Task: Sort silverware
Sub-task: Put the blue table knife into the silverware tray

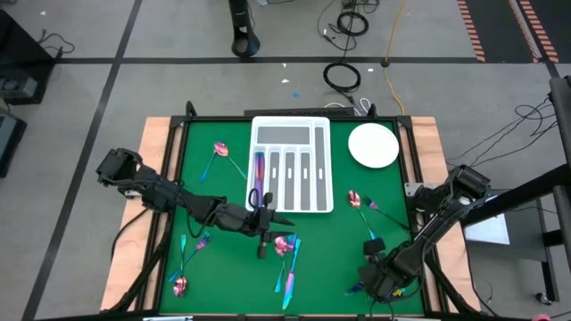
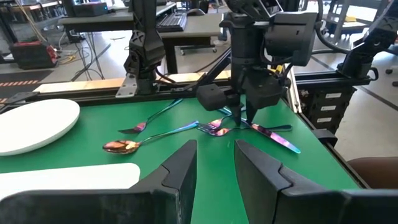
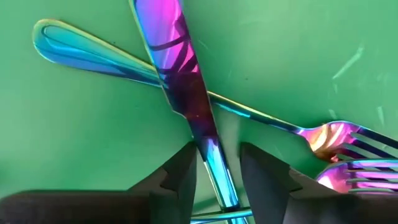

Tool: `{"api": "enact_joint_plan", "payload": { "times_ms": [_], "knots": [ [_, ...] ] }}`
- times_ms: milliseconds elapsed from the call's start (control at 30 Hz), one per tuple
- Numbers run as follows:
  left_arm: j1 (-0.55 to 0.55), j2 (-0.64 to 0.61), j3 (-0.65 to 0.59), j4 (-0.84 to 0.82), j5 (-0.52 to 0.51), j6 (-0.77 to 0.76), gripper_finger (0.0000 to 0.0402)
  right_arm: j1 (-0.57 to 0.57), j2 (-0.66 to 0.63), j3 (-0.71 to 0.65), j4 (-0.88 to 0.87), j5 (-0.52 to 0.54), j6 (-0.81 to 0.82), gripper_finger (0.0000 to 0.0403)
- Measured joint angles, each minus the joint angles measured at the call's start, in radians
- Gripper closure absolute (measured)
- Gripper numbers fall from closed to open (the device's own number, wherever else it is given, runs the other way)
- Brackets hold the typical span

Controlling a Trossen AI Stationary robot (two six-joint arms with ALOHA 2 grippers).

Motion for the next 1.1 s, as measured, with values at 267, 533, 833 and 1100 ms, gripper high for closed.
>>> {"api": "enact_joint_plan", "payload": {
  "times_ms": [267,533,833,1100],
  "knots": [
    [0.000,0.000,0.000,-0.006,0.000,0.001,0.0292,0.031,0.005,0.000,0.013,0.037,-0.007,0.0374],
    [0.000,0.000,0.000,-0.007,0.000,0.002,0.0292,0.054,0.005,0.004,0.013,0.075,0.014,0.0391],
    [0.000,0.000,0.000,-0.001,-0.003,0.001,0.0292,0.055,0.007,0.011,0.024,0.103,0.048,0.0394],
    [0.002,0.000,-0.001,0.000,-0.008,0.001,0.0292,0.054,-0.019,0.026,0.106,0.232,0.052,0.0395]
  ]
}}
